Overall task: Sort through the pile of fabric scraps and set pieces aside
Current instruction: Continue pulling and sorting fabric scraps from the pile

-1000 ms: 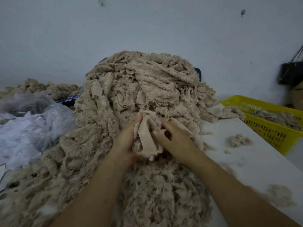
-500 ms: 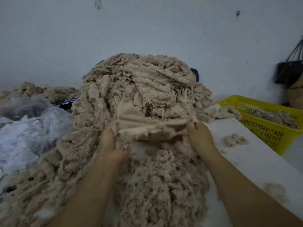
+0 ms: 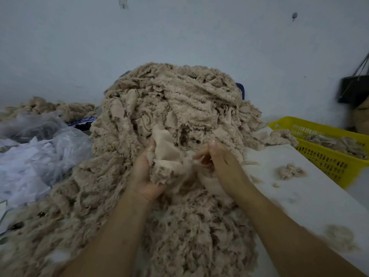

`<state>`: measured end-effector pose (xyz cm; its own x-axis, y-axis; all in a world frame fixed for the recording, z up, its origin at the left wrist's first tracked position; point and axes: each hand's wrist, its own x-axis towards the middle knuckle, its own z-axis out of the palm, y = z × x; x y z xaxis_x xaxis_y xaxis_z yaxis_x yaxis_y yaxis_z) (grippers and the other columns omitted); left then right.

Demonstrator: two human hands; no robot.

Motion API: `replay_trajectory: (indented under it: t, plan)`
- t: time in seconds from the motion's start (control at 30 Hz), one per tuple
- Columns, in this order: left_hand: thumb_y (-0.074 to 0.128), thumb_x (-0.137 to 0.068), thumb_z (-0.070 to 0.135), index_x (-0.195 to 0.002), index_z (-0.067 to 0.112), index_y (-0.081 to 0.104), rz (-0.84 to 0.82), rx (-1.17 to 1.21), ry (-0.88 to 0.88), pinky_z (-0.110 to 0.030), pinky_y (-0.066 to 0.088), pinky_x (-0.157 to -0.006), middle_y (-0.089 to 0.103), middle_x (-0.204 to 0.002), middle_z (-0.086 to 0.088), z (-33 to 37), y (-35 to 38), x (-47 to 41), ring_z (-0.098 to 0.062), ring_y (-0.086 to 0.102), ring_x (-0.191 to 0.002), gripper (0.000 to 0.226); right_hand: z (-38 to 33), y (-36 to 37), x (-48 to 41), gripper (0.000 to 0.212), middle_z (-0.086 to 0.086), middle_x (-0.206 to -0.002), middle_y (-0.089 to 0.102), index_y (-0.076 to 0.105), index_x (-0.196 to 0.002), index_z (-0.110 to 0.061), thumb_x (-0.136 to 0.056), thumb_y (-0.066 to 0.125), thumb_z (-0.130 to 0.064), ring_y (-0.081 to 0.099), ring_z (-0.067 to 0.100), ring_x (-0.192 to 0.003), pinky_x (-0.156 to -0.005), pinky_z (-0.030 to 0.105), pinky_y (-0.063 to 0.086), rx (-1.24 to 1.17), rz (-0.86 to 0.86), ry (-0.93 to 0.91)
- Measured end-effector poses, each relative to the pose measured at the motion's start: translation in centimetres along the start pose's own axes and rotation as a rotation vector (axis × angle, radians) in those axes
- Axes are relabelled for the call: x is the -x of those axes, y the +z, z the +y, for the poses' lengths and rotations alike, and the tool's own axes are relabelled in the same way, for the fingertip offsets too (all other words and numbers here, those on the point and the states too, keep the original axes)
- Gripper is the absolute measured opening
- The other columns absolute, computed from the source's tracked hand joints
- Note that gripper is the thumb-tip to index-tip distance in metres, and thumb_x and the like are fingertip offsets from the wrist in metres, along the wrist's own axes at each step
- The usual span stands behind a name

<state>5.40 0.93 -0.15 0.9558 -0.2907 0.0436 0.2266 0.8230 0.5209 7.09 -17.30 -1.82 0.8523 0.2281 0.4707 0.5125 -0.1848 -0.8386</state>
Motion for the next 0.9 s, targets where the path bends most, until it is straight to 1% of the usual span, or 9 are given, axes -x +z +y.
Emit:
replay_trajectory:
  t: [0.13,0.27,0.6,0.63,0.67,0.7,0.73,0.8,0.9]
  plan:
    - [0.069,-0.083,0.036,-0.091,0.004,0.077,-0.039,-0.210,0.004,-0.040,0.061,-0.080,0.074,-0.091,-0.015,-0.7,-0.2,0.1,-0.027,0.073,-0.087,0.034,-0.2,0.4,0.1,0.058,-0.017,-0.091,0.063,0.065,-0.102,-0.033,-0.087,0.031,-0.077,0.057,-0.005,-0.086,-0.077,0.016,0.043,-0.029,-0.086,0.081]
    - [0.080,-0.078,0.037,-0.096,0.002,0.078,-0.066,-0.239,-0.030,-0.041,0.060,-0.082,0.074,-0.099,-0.018,-0.7,-0.4,0.0,-0.029,0.073,-0.094,0.040,0.3,0.8,0.0,0.047,-0.014,-0.055,0.042,0.050,-0.063,-0.026,-0.089,0.046,-0.065,0.041,0.002,-0.053,-0.054,0.018,0.032,0.077,-0.248,0.064]
    - [0.063,-0.085,0.035,-0.059,0.021,0.066,0.010,-0.232,0.150,-0.044,0.062,-0.078,0.072,-0.083,-0.015,-0.9,-0.3,-0.2,-0.028,0.074,-0.083,0.030,2.5,-1.3,-1.2,0.044,-0.005,-0.062,0.041,0.040,-0.066,-0.019,-0.104,0.040,-0.041,0.039,0.007,-0.056,-0.051,0.016,0.030,0.327,0.021,0.087]
    - [0.072,-0.079,0.035,-0.058,0.023,0.067,-0.012,-0.165,0.186,-0.036,0.063,-0.071,0.071,-0.077,-0.012,-0.4,-0.4,-0.2,-0.022,0.074,-0.072,0.025,2.8,-1.7,-1.4,0.042,-0.004,-0.064,0.043,0.042,-0.068,-0.019,-0.105,0.039,-0.039,0.041,0.008,-0.058,-0.051,0.015,0.031,0.349,0.045,0.122]
    - [0.067,-0.001,0.022,-0.062,0.023,0.068,0.086,-0.159,0.249,-0.026,0.061,-0.058,0.067,-0.073,-0.008,0.5,-0.6,0.0,-0.016,0.070,-0.058,0.062,3.2,-2.4,-1.6,0.041,-0.003,-0.065,0.044,0.043,-0.070,-0.018,-0.106,0.038,-0.037,0.041,0.009,-0.060,-0.050,0.014,0.031,0.364,0.073,0.184]
    - [0.030,-0.099,0.019,-0.070,0.019,0.067,0.088,-0.100,0.282,-0.020,0.056,-0.048,0.063,-0.070,-0.006,1.1,-1.4,-0.2,-0.013,0.065,-0.048,0.047,3.5,-3.1,-1.7,0.041,-0.001,-0.065,0.043,0.042,-0.070,-0.016,-0.106,0.038,-0.034,0.039,0.011,-0.059,-0.048,0.015,0.030,0.365,0.121,0.256]
    - [0.092,-0.061,0.008,-0.077,0.012,0.065,0.064,0.006,0.326,-0.018,0.053,-0.043,0.062,-0.067,-0.005,1.7,-1.2,0.2,-0.011,0.062,-0.044,0.032,3.5,-3.8,-1.6,0.040,0.000,-0.063,0.039,0.038,-0.069,-0.016,-0.106,0.039,-0.032,0.035,0.013,-0.057,-0.045,0.018,0.028,0.338,0.182,0.304]
    - [0.068,-0.086,0.004,-0.084,0.001,0.068,0.123,0.041,0.284,-0.020,0.049,-0.036,0.065,-0.059,-0.007,1.9,-1.2,0.4,-0.013,0.063,-0.042,0.003,3.2,-4.2,-1.3,0.044,-0.006,-0.055,0.034,0.033,-0.061,-0.023,-0.102,0.049,-0.030,0.032,0.012,-0.052,-0.044,0.019,0.024,0.188,0.226,0.268]
    - [0.033,-0.109,0.026,-0.095,-0.003,0.076,0.271,-0.076,0.253,-0.027,0.055,-0.048,0.077,-0.090,-0.011,0.7,-1.9,-0.9,-0.009,0.073,-0.066,0.053,1.7,-2.0,-0.6,0.054,-0.005,-0.052,0.056,0.055,-0.048,-0.022,-0.090,0.058,-0.055,0.053,0.009,-0.050,-0.056,0.020,0.045,-0.016,-0.169,0.247]
